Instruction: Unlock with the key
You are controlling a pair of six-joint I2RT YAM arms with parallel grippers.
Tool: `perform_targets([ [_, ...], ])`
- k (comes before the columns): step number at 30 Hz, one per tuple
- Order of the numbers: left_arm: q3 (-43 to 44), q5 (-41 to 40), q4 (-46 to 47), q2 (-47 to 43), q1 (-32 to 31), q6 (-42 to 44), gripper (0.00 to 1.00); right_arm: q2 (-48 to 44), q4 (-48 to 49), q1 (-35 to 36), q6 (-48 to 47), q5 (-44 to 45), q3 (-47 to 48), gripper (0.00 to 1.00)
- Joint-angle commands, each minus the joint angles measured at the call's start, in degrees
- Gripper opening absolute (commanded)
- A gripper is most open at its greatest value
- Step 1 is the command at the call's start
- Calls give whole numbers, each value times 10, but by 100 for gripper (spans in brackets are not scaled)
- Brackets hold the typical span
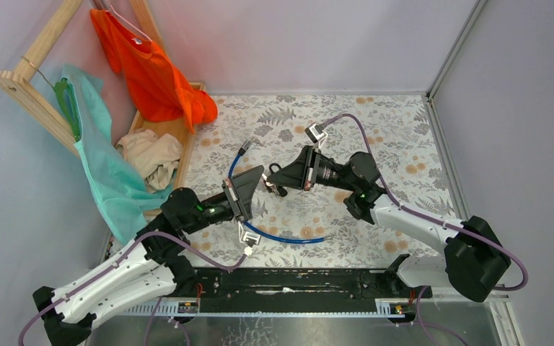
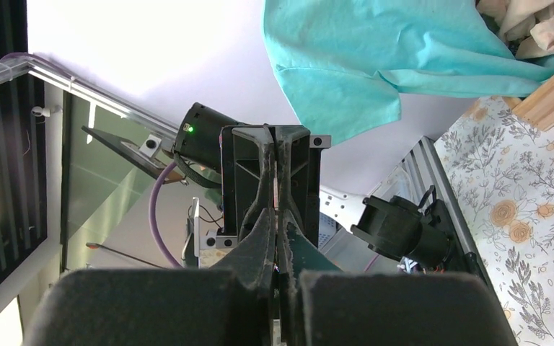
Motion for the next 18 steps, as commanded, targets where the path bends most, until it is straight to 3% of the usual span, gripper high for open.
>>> perform_targets([
  [1, 8, -65, 40, 17, 1, -25, 1, -33, 44, -9, 11, -25, 3, 0],
  [2, 15, -77, 25, 24, 1, -39, 8, -38, 32, -15, 10, -29, 3, 0],
  [4, 28, -98, -4, 41, 0, -85, 45, -49, 4, -35, 7, -37, -1, 0],
  [6, 50, -120, -49, 66, -2, -146, 66, -64, -35, -72, 4, -48, -10, 0],
  [9, 117, -155, -142, 138, -4, -288, 79, -88, -112, -125, -9, -68, -24, 0],
  [10, 156, -164, -194, 173, -4, -341, 81, -99, -145, -143, -23, -72, -29, 0],
  [11, 198, -172, -253, 217, -3, -398, 91, -113, -189, -164, -40, -73, -34, 0],
  [12, 247, -170, -310, 263, -1, -453, 93, -127, -251, -184, -70, -69, -33, 0],
  [15, 378, -75, -470, 392, 37, -556, 96, -168, -458, -235, -188, -27, -9, 0],
  [18, 503, 65, -608, 507, 92, -540, 95, -201, -604, -277, -270, 22, 18, 0],
])
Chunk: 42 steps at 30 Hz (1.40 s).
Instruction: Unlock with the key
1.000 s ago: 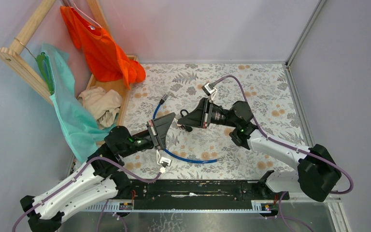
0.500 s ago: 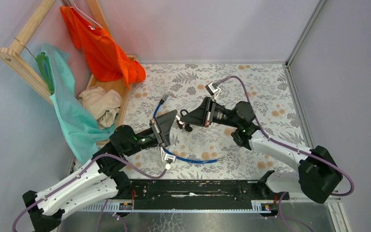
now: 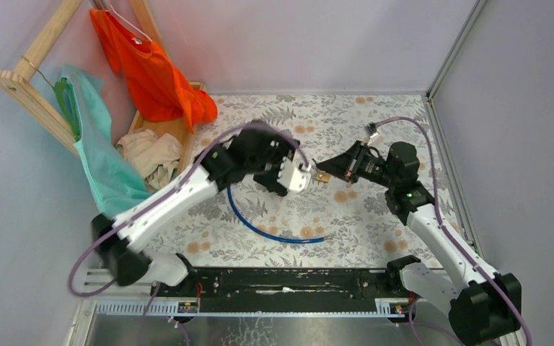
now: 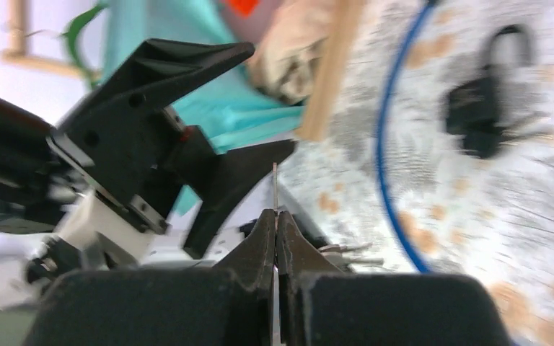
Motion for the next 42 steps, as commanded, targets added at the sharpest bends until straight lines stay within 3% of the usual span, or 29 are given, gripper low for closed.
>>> perform_targets([
  [1, 169, 207, -307, 158, 76, -89, 94, -55, -280, -53, -163, 79, 56, 0],
  [3, 268, 273, -371, 253, 107, -93, 91, -84, -338, -61, -188, 120, 67, 0],
  [5, 347, 273, -432, 365, 115, -62, 85, -114, -356, -62, -190, 138, 63, 0],
  [8, 428, 257, -444, 465, 115, -32, 73, -134, -406, -62, -206, 158, 72, 0],
  [11, 443, 241, -400, 516, 107, -10, 70, -143, -440, -63, -219, 177, 80, 0],
  [18, 339, 215, -224, 514, 92, 46, 62, -141, -462, -63, -242, 202, 104, 0],
  [27, 265, 216, -126, 487, 94, 88, 54, -145, -459, -63, -238, 191, 97, 0],
  [31, 317, 253, -151, 505, 107, 88, 52, -149, -463, -64, -233, 193, 97, 0],
  [42, 355, 246, -147, 561, 106, 93, 50, -148, -484, -64, -243, 210, 116, 0],
])
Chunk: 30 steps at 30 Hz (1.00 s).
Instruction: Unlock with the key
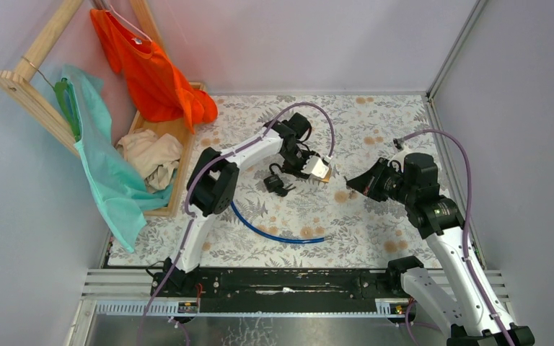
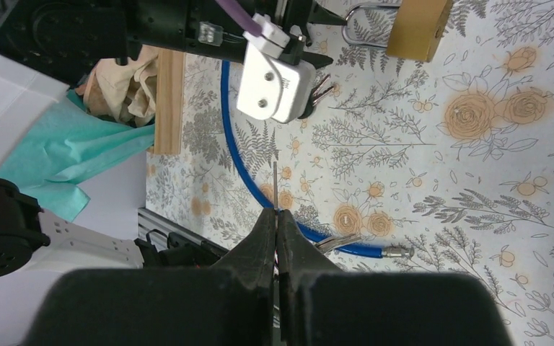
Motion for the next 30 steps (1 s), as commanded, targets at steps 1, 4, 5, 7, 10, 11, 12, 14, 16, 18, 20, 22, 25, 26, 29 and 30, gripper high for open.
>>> perform_targets([
  [1, 28, 6, 16, 36, -1, 4, 49, -4, -8, -2, -14, 22, 41, 0],
  [4, 40, -3, 16, 53, -2, -3, 44, -1, -21, -2, -18, 36, 50, 0],
  [5, 42, -7, 15, 57, -2, -6, 43, 0, -22, -2, -19, 39, 52, 0],
  [7, 36, -17, 16, 60, -3, -6, 40, 4, -24, -2, -21, 40, 57, 0],
  [10, 10, -43, 35, 52, -7, -17, 34, 8, -23, -2, -23, 38, 60, 0],
  [11, -4, -51, 48, 45, -10, -25, 31, 10, -22, -2, -23, 38, 61, 0],
  [12, -18, -62, 62, 37, -14, -37, 28, 10, -20, -2, -24, 38, 63, 0],
  [14, -45, -84, 83, 16, -24, -61, 22, 10, -19, -2, -26, 37, 65, 0],
  [16, -81, -108, 111, -13, -37, -100, 17, 6, -21, -2, -29, 40, 67, 0],
  [18, -125, -143, 148, -51, -53, -143, 9, 1, -22, -1, -33, 43, 68, 0],
  [20, -162, -178, 170, -89, -71, -187, 1, -6, -22, -2, -38, 43, 66, 0],
  [22, -189, -217, 173, -122, -95, -236, 0, -12, -22, -2, -40, 43, 63, 0],
  [25, -202, -260, 143, -162, -121, -296, 0, -21, -19, -2, -39, 37, 61, 0],
  [26, -200, -270, 127, -173, -130, -314, 0, -24, -16, -2, -39, 34, 59, 0],
  [29, -189, -283, 84, -205, -145, -372, 0, -32, -18, -2, -40, 32, 61, 0],
  [30, -185, -292, 69, -213, -151, -396, 0, -36, -19, -2, -40, 32, 61, 0],
])
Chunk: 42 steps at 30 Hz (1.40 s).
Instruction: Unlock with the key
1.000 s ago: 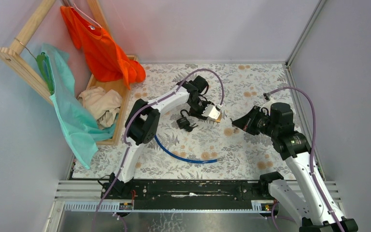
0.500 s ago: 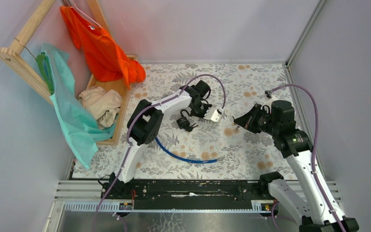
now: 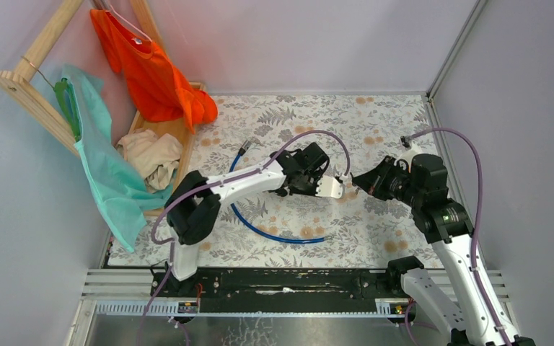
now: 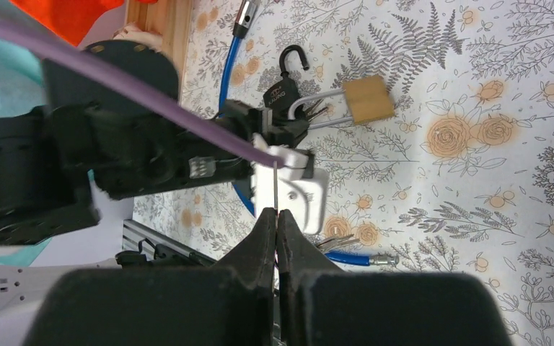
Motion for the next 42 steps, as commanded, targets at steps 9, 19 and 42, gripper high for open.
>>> perform_targets([
  [9, -5, -138, -175, -106, -36, -247, 0, -34, 15, -2, -9, -8, 21, 0],
  [19, -5, -78, -266, -111, -36, -286, 0, -29, 29, -1, -5, -20, 18, 0],
  [42, -225, 32, -35, -145, -29, -281, 39, -15, 36, -1, -11, -12, 15, 0],
])
